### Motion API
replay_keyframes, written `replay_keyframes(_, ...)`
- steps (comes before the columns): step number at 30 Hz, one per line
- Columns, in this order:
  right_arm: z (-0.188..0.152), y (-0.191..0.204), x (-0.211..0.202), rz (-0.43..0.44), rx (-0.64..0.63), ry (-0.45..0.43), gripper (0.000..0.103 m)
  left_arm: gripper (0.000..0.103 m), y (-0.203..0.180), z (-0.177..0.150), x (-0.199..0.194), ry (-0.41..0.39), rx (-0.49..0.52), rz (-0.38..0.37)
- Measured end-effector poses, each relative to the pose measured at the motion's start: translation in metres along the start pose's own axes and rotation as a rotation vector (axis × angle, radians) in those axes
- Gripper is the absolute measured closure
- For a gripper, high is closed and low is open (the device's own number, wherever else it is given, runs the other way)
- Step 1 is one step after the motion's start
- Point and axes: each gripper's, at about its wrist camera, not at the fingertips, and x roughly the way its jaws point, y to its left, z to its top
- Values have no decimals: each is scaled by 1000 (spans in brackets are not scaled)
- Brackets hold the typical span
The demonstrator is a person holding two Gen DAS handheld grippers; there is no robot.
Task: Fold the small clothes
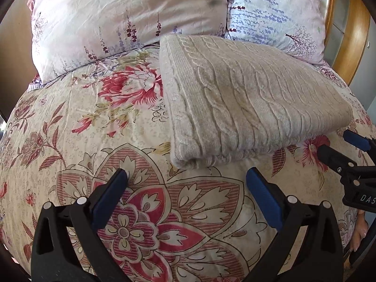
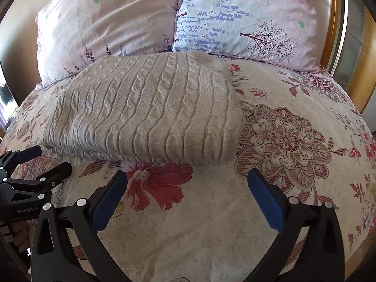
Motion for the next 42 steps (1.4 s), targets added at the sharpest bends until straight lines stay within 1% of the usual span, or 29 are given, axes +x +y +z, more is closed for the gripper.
replay_keyframes(9, 2, 2, 10, -25, -22, 53, 1, 2, 0, 1, 1, -1, -1, -4)
replay_keyframes(42, 3, 2, 11, -19, -22, 55, 1, 2, 0, 1, 2, -1, -1, -2)
